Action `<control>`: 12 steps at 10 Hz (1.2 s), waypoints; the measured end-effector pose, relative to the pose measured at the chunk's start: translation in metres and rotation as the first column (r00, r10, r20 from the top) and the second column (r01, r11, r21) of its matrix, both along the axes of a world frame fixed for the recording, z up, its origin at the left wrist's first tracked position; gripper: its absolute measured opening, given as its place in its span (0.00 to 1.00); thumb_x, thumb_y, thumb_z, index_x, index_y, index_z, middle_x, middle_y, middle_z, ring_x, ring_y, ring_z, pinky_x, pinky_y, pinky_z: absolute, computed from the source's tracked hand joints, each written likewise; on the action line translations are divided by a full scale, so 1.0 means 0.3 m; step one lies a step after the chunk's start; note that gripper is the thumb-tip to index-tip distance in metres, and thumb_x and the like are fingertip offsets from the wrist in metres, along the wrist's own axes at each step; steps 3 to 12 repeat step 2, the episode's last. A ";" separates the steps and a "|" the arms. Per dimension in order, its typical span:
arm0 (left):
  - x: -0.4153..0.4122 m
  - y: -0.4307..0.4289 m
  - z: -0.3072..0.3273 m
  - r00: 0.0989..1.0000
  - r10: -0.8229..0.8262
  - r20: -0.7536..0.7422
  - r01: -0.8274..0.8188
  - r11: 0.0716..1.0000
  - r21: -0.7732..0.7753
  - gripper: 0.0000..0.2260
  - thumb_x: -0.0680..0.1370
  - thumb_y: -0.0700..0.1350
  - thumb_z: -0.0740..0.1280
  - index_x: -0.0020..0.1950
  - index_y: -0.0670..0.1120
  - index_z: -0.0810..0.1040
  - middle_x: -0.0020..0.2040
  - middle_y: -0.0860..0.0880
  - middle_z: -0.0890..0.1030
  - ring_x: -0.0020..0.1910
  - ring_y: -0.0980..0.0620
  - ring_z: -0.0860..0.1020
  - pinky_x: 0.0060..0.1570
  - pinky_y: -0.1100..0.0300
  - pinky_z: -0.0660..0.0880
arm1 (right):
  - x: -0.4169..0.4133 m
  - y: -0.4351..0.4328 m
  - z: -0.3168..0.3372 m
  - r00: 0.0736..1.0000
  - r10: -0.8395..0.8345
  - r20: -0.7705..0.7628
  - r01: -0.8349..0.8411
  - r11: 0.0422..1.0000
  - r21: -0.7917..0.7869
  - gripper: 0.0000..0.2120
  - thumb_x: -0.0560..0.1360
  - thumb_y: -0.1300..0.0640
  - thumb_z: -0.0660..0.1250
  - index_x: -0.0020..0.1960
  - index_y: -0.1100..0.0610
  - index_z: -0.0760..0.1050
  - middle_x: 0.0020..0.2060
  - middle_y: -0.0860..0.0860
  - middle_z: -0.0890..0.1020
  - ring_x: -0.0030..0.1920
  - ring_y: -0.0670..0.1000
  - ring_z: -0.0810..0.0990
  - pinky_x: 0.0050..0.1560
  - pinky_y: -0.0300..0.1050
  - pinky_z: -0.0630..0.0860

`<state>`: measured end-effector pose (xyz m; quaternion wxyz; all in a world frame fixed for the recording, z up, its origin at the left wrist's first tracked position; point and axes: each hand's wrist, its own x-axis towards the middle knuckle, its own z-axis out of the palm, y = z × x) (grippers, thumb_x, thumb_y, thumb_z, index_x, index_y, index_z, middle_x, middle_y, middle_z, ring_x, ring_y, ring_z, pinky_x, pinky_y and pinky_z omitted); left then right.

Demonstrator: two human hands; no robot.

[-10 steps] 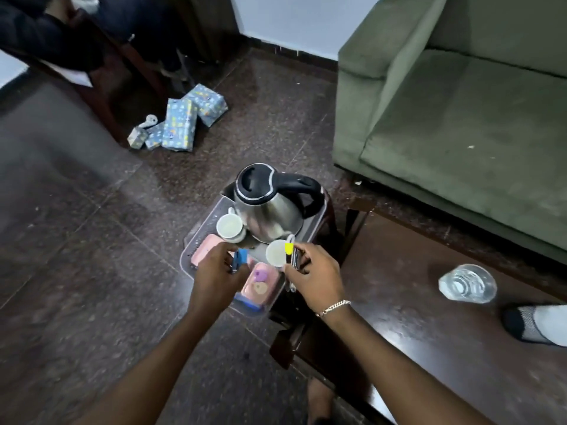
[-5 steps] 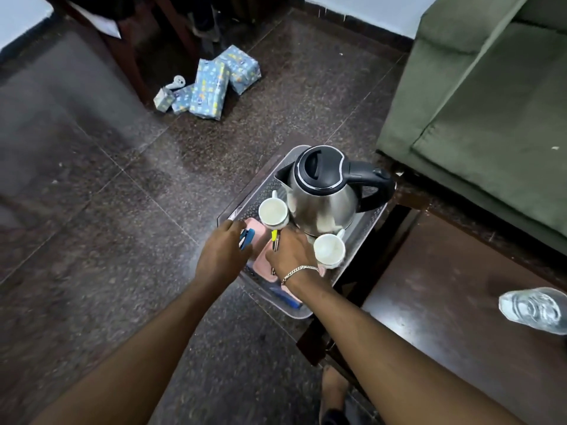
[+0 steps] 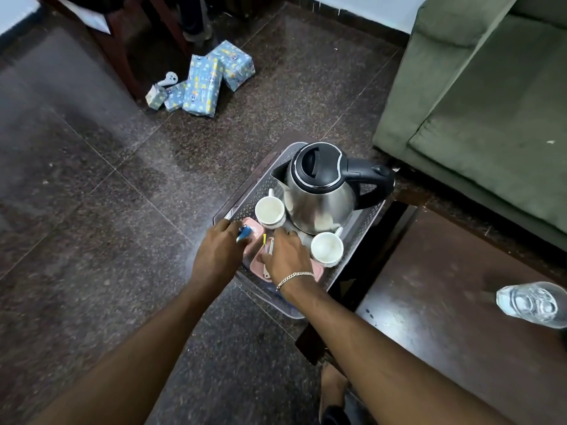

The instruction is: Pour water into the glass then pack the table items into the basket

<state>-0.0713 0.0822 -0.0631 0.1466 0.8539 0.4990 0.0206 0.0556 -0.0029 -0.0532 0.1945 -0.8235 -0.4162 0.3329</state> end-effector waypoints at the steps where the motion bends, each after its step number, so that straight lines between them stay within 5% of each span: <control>1: 0.010 -0.029 0.031 0.997 -0.020 0.072 0.013 0.995 0.098 0.13 0.80 0.47 0.73 0.56 0.38 0.82 0.54 0.38 0.81 0.52 0.35 0.79 0.48 0.43 0.77 | 0.022 -0.036 0.019 0.999 -0.032 -0.015 0.034 0.996 0.082 0.25 0.70 0.49 0.77 0.61 0.57 0.74 0.59 0.58 0.78 0.55 0.64 0.81 0.51 0.51 0.76; 12: 0.046 -0.082 0.070 0.986 -0.090 0.139 0.066 0.983 0.171 0.11 0.81 0.47 0.71 0.55 0.39 0.81 0.51 0.39 0.81 0.49 0.35 0.80 0.44 0.44 0.78 | 0.073 -0.103 0.040 0.997 -0.081 0.011 0.078 0.984 0.161 0.26 0.70 0.45 0.76 0.62 0.55 0.73 0.59 0.55 0.77 0.53 0.63 0.81 0.50 0.53 0.78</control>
